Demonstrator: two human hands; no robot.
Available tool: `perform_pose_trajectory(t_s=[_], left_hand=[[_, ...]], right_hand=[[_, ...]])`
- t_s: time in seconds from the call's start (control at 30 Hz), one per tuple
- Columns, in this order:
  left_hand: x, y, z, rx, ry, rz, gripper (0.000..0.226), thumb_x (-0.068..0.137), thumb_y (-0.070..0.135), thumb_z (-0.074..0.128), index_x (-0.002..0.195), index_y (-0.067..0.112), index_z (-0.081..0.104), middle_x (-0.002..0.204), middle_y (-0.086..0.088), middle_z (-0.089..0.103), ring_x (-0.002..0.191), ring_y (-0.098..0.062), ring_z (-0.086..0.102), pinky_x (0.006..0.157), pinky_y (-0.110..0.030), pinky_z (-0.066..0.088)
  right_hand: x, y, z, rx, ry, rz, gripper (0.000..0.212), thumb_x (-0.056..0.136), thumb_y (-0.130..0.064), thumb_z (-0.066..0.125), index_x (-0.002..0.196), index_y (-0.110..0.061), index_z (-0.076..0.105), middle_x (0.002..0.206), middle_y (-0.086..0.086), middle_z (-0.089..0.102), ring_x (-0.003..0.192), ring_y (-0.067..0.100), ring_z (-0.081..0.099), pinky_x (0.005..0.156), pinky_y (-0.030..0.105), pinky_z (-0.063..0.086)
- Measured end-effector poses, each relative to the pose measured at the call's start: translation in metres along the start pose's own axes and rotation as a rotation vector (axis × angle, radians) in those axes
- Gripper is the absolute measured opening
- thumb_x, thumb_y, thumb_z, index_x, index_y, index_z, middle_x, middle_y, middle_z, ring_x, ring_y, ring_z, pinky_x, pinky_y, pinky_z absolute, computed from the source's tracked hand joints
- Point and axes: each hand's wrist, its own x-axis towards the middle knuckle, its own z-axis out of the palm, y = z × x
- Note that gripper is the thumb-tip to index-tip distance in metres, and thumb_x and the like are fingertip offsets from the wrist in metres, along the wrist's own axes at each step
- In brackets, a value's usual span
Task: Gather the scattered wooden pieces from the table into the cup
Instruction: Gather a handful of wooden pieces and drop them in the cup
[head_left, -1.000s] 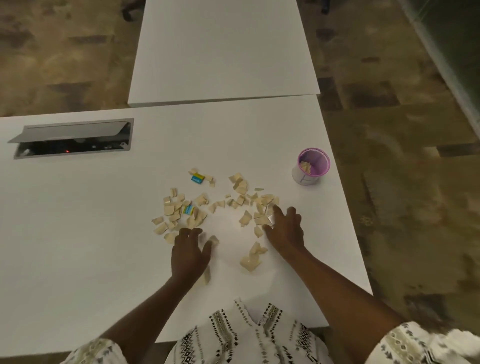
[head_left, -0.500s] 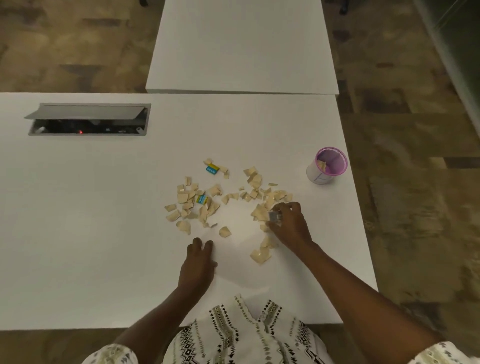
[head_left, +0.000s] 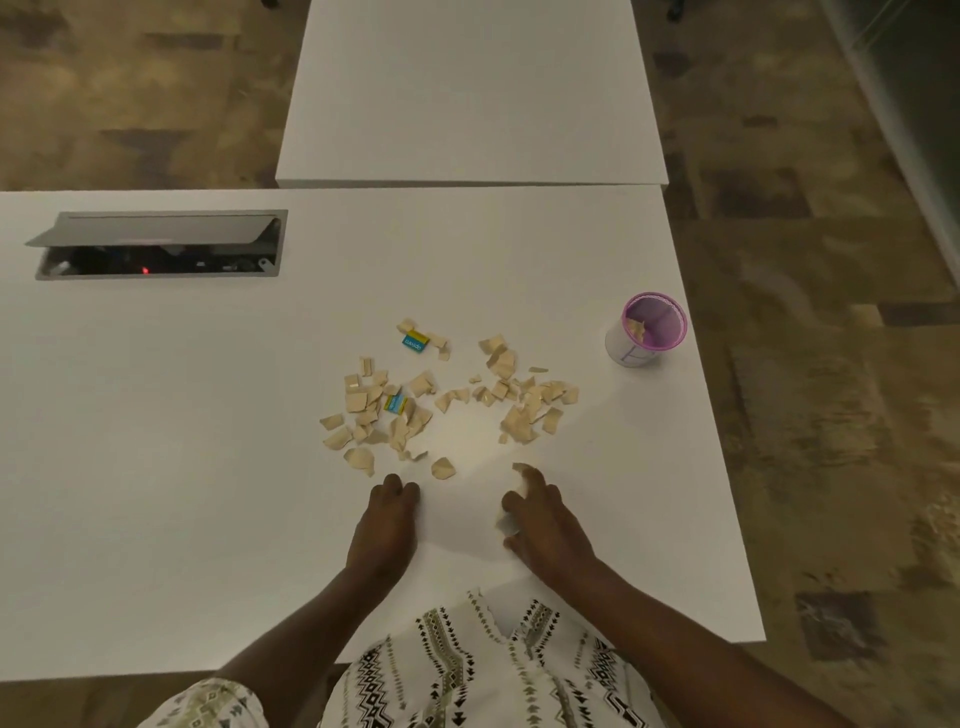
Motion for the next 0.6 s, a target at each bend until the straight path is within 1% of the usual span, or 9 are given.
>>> perform_pose_trajectory(t_s=[0.07, 0.1, 0.13, 0.17, 0.27, 0.33, 0.4, 0.5, 0.6], left_hand=[[0.003, 0.001, -0.001, -0.006, 0.015, 0.010, 0.009, 0.092, 0.010, 0.048, 0.097, 0.012, 0.055, 0.094, -0.005, 0.048, 0.084, -0.020, 0.041, 0.063, -0.034, 0.043], [0.004, 0.003, -0.002, -0.013, 0.020, 0.014, 0.009, 0.092, 0.009, 0.048, 0.097, 0.012, 0.056, 0.094, -0.005, 0.049, 0.084, -0.020, 0.042, 0.064, -0.034, 0.043], [0.006, 0.004, -0.002, -0.024, 0.022, 0.017, 0.010, 0.093, 0.008, 0.048, 0.097, 0.012, 0.057, 0.093, -0.006, 0.051, 0.084, -0.021, 0.043, 0.064, -0.035, 0.043], [0.009, 0.006, -0.003, -0.036, 0.019, 0.018, 0.012, 0.093, 0.007, 0.048, 0.098, 0.012, 0.058, 0.093, -0.006, 0.053, 0.084, -0.022, 0.045, 0.065, -0.035, 0.043], [0.017, 0.015, -0.005, -0.079, 0.025, 0.016, 0.018, 0.094, 0.005, 0.046, 0.102, 0.014, 0.060, 0.095, -0.006, 0.056, 0.086, -0.023, 0.049, 0.068, -0.034, 0.044], [0.024, 0.023, -0.007, -0.108, 0.046, 0.009, 0.021, 0.093, 0.003, 0.047, 0.103, 0.014, 0.062, 0.096, -0.005, 0.058, 0.086, -0.022, 0.051, 0.068, -0.032, 0.039], [0.032, 0.031, -0.009, -0.149, 0.069, -0.005, 0.022, 0.091, 0.000, 0.048, 0.097, 0.014, 0.064, 0.092, -0.004, 0.059, 0.083, -0.021, 0.051, 0.067, -0.031, 0.037], [0.049, 0.045, -0.011, -0.236, 0.082, -0.044, 0.021, 0.087, -0.003, 0.054, 0.090, 0.014, 0.066, 0.086, -0.004, 0.063, 0.079, -0.022, 0.058, 0.066, -0.032, 0.045], [0.072, 0.069, -0.019, -0.368, 0.072, -0.096, 0.016, 0.087, 0.001, 0.060, 0.091, 0.010, 0.072, 0.088, -0.004, 0.071, 0.078, -0.019, 0.063, 0.068, -0.029, 0.050]], right_hand=[[0.005, 0.007, 0.002, -0.108, -0.018, -0.038, 0.030, 0.087, -0.037, 0.057, 0.116, -0.041, 0.055, 0.108, -0.003, 0.058, 0.097, 0.022, 0.064, 0.080, 0.042, 0.058], [0.008, 0.011, 0.004, -0.163, -0.041, -0.051, 0.029, 0.088, -0.030, 0.062, 0.116, -0.029, 0.055, 0.112, 0.000, 0.054, 0.101, 0.025, 0.059, 0.078, 0.038, 0.053], [0.013, 0.016, 0.006, -0.191, -0.017, -0.043, 0.031, 0.087, -0.023, 0.066, 0.115, -0.021, 0.055, 0.115, 0.003, 0.049, 0.103, 0.026, 0.055, 0.075, 0.032, 0.047], [0.016, 0.020, 0.004, -0.194, 0.022, -0.053, 0.033, 0.085, -0.019, 0.071, 0.114, -0.017, 0.055, 0.114, 0.004, 0.047, 0.103, 0.026, 0.053, 0.073, 0.028, 0.044], [0.024, 0.025, -0.007, -0.052, 0.070, 0.009, 0.041, 0.077, -0.020, 0.080, 0.111, -0.014, 0.058, 0.110, 0.004, 0.052, 0.098, 0.024, 0.056, 0.072, 0.025, 0.044], [0.030, 0.027, -0.018, 0.106, 0.106, 0.117, 0.041, 0.073, -0.023, 0.083, 0.107, -0.017, 0.061, 0.103, 0.002, 0.054, 0.089, 0.021, 0.058, 0.067, 0.020, 0.041], [0.036, 0.027, -0.031, 0.256, 0.175, 0.222, 0.040, 0.070, -0.029, 0.086, 0.101, -0.019, 0.063, 0.097, 0.000, 0.057, 0.083, 0.017, 0.058, 0.063, 0.018, 0.040], [0.046, 0.026, -0.057, 0.468, 0.212, 0.351, 0.041, 0.069, -0.039, 0.087, 0.098, -0.020, 0.066, 0.094, -0.004, 0.066, 0.085, 0.014, 0.063, 0.070, 0.025, 0.050], [0.055, 0.031, -0.082, 0.739, 0.246, 0.424, 0.039, 0.069, -0.040, 0.087, 0.097, -0.020, 0.069, 0.095, -0.004, 0.073, 0.088, 0.015, 0.069, 0.079, 0.033, 0.055]])
